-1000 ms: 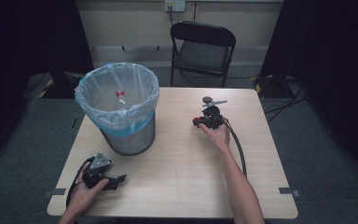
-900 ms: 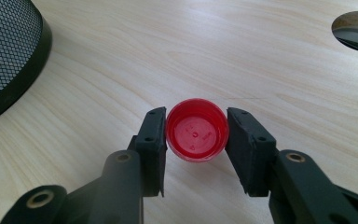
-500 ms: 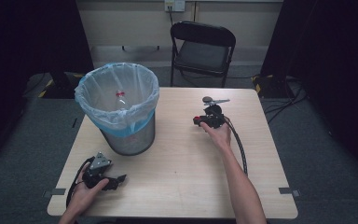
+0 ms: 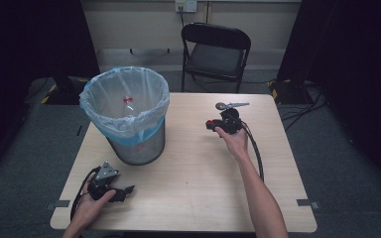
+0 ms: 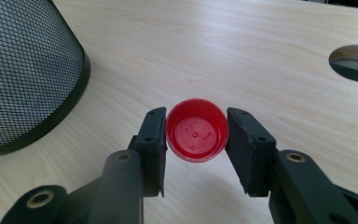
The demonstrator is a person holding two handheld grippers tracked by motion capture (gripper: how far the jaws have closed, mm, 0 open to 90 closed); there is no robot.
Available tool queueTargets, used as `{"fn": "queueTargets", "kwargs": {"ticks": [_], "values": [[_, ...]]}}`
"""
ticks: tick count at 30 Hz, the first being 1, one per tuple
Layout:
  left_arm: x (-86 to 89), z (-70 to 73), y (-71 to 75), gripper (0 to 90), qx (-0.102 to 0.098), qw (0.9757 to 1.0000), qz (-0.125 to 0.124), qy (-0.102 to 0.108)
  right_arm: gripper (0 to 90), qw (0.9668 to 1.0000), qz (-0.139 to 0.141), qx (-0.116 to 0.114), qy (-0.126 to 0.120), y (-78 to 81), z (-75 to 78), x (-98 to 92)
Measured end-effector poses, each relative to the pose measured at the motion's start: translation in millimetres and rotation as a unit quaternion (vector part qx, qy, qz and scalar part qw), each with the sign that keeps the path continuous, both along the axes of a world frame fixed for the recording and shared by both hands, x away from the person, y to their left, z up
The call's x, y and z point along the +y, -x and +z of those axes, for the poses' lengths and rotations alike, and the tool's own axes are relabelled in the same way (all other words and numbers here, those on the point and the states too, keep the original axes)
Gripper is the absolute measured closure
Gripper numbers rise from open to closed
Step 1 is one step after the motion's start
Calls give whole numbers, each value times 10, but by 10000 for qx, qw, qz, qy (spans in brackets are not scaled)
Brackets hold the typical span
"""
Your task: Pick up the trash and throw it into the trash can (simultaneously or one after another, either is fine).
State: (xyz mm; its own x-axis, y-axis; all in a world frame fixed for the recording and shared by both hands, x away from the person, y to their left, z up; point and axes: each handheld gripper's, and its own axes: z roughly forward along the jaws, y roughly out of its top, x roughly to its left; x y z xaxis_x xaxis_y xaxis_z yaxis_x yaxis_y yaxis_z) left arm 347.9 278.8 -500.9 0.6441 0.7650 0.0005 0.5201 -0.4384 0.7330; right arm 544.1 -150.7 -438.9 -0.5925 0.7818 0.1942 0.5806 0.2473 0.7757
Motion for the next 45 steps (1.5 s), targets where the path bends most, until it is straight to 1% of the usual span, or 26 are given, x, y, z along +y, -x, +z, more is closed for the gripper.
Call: {"fn": "queueTargets", "kwargs": {"ticks": [2,3,6,9,11,13,17,18,20,21,26,30,31,37,39,40,41,45], "values": [[0,0,0,111,0,10000,1,2,595,10000,18,-42,-73,15,37,-2],[0,0,0,112,-1,10000,1,0,595,9999,28,-90,-77,22,57,-2],[-1,0,0,112,-2,10000,4,2,595,9998,30,-137,-104,43,102,-3],[-1,0,0,112,-3,10000,4,3,595,9996,30,-215,-183,66,159,-15],[0,0,0,112,0,10000,3,0,595,9995,36,-227,-219,73,198,-22],[-1,0,1,112,-1,10000,5,2,595,9993,63,-266,-252,73,247,-22],[-1,0,1,112,0,10000,6,4,596,9984,94,-421,-358,88,378,-8],[-1,0,1,112,0,10000,6,5,596,9983,104,-444,-376,96,399,-3],[-1,0,1,112,1,10000,5,4,596,9983,104,-466,-332,108,424,-2],[-1,0,1,112,0,10000,5,2,596,9981,99,-479,-372,116,433,-7],[-1,0,0,111,0,10000,8,3,596,9964,139,-612,-570,155,514,-21],[-1,0,0,111,0,10000,8,3,596,9953,199,-694,-638,184,589,14],[-1,0,0,111,0,10000,8,2,596,9947,255,-709,-696,208,612,40],[-2,-1,1,111,-1,10000,12,5,596,9935,385,-759,-752,249,655,101],[-1,0,1,111,1,10000,13,1,596,9929,409,-800,-776,262,699,119],[-1,0,0,111,-1,10000,9,1,596,9921,450,-859,-801,277,751,133],[-1,0,1,111,0,10000,12,-1,596,9921,450,-859,-801,277,751,133],[-1,-1,1,111,-2,10000,9,2,596,9905,516,-935,-868,307,845,150]]}}
